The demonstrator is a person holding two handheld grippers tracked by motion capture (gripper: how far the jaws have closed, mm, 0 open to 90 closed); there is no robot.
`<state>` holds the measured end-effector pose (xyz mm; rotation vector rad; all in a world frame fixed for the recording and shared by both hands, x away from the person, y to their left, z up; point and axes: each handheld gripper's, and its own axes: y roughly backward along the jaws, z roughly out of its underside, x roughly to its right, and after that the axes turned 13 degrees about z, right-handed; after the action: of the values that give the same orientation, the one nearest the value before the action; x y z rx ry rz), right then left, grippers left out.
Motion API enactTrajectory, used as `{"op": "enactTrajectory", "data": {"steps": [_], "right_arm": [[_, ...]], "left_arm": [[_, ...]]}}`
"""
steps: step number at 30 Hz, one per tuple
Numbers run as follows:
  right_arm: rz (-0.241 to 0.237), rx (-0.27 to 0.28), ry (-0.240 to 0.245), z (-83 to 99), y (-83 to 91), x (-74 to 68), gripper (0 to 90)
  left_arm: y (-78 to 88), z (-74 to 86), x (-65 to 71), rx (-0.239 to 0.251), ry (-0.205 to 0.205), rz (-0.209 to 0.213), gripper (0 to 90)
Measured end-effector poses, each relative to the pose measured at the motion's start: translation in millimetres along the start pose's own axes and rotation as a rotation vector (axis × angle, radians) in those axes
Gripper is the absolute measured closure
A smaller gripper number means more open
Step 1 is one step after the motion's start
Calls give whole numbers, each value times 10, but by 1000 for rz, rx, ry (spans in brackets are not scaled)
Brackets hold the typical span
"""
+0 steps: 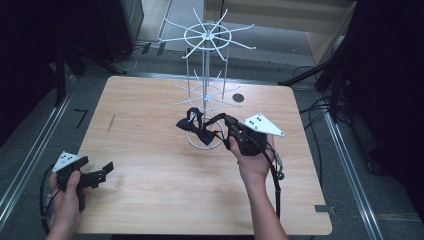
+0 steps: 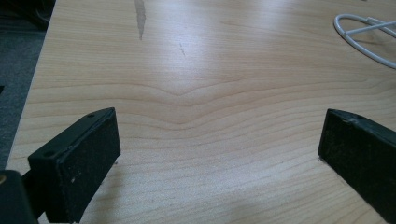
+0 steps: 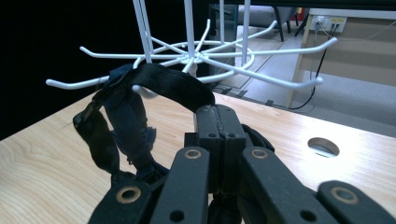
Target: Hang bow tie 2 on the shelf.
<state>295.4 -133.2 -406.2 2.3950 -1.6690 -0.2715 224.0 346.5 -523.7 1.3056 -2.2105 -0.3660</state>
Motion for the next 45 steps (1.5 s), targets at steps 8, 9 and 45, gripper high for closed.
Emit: {"op": "enactTrajectory", "data": {"steps": [8,9,45], "right_arm": [[-2,-18,-1,-60,-118,-43,900],[1,-25,-2,-50,-140,-46,900],[-24,-88,-90,628,-15,443,168]], "left_arm": [[-1,0,0,1,-1,0,0],[1,0,-1,-1,-2,1,0],[-1,0,2,2,-2,-1,0]]}}
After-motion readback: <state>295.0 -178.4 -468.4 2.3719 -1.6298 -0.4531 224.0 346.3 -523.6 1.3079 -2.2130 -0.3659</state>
